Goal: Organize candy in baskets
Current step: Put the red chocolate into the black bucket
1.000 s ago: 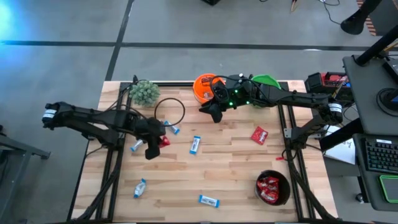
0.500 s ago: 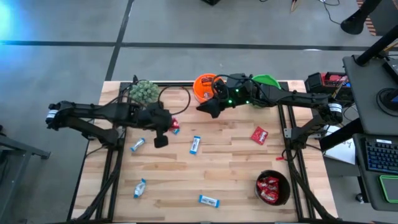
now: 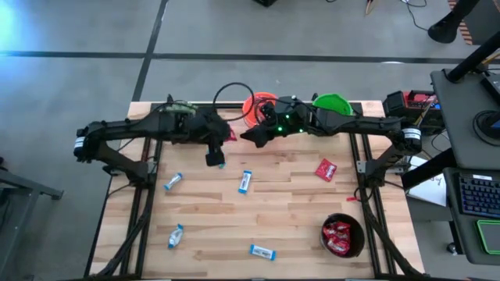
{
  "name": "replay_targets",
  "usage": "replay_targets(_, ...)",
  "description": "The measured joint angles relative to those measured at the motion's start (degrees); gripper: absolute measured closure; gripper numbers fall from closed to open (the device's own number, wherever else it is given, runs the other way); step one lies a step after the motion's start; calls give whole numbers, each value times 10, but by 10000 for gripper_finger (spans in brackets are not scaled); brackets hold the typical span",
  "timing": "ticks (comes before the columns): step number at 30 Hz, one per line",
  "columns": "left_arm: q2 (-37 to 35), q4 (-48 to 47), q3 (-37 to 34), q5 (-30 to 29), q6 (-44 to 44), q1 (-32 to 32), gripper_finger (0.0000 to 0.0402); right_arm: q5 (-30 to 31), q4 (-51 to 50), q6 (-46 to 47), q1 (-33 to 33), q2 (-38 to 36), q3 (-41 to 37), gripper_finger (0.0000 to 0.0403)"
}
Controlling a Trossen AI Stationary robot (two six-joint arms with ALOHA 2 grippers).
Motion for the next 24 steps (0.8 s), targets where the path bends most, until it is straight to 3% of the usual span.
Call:
replay_targets(9,43,-15,57,-6,33,18,401,28,22,-18,-1,13,0,188)
replay_targets(24,52,-3,65,-6,37,18,401,43,31,-33,-4,27,-1,188)
